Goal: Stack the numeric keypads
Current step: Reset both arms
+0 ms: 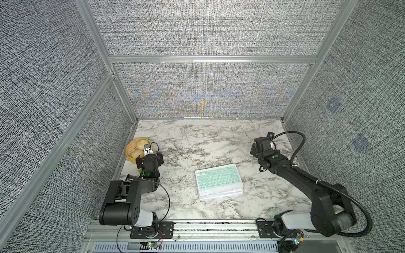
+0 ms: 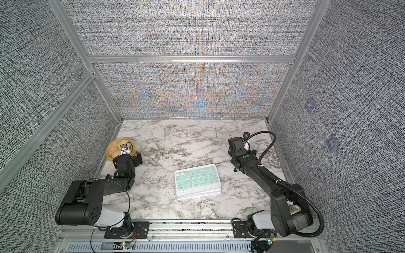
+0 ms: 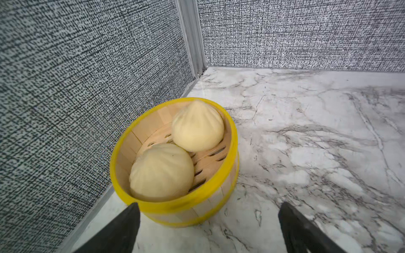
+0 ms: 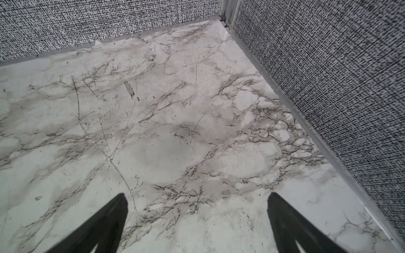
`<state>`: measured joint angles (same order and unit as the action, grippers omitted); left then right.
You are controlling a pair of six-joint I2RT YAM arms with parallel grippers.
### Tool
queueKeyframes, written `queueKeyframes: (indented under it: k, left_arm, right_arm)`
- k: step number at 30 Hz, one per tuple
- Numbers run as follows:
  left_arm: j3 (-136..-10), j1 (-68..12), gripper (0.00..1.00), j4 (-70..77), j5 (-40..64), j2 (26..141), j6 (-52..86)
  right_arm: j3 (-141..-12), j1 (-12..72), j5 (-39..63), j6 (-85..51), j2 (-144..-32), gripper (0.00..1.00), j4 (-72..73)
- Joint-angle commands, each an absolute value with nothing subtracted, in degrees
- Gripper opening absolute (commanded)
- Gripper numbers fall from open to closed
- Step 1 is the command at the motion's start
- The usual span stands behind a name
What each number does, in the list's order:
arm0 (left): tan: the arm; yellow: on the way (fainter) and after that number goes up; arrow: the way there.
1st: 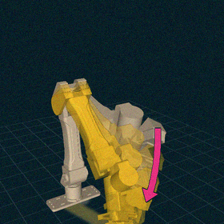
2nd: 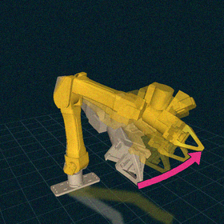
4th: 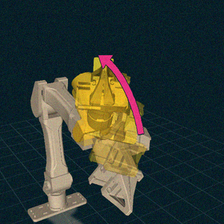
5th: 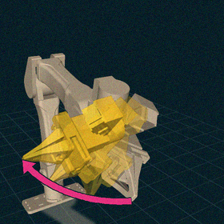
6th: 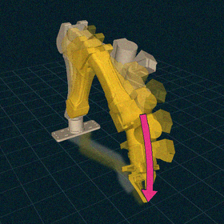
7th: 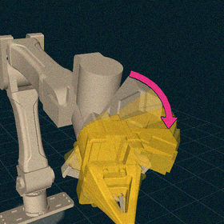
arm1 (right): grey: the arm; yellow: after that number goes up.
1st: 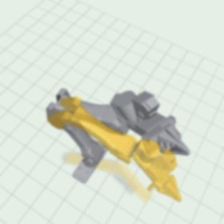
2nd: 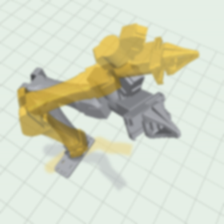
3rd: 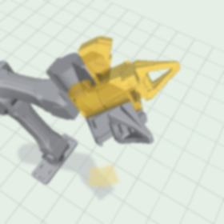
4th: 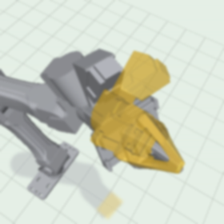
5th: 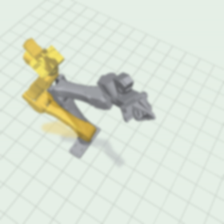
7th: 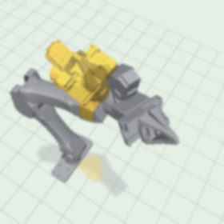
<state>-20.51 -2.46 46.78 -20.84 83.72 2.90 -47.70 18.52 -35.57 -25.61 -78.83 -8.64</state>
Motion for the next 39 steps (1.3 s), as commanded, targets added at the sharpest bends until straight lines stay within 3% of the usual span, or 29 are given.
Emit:
queueKeyframes:
  k: [1, 3, 10, 17, 27, 39]
  left_arm:
    - [-20.68, -1.76, 0.99, 49.11, -14.36, 85.19, 4.25]
    - [-19.15, -1.6, 0.99, 56.77, -13.79, 88.13, 3.04]
    - [-19.31, -1.67, 0.99, 56.02, -13.75, 87.65, 3.31]
    - [-19.28, -1.61, 0.99, 55.58, -13.85, 87.47, 3.37]
    - [-19.12, -1.59, 0.99, 55.95, -13.78, 87.38, 3.27]
    - [-19.32, -1.6, 0.99, 55.82, -13.8, 87.51, 3.26]
  right_arm:
    - [-46.14, 19.2, -34.18, -22.22, -79.52, 0.99, -0.19]
    - [-44.94, 19.94, -34.45, -19.88, -79.96, 0.99, 2.28]
    - [-39.77, 19.86, -39.17, -6.61, -78.75, 0.99, 13.69]
    - [-29.78, 14.18, -33.51, -0.86, -76.24, 0.99, 24.89]
    - [-21.15, 7.57, -19.72, 1.45, -85.33, 0.99, 50.89]
    - [-22.84, 3.79, -11.48, -0.76, -87.3, 0.99, 47.16]
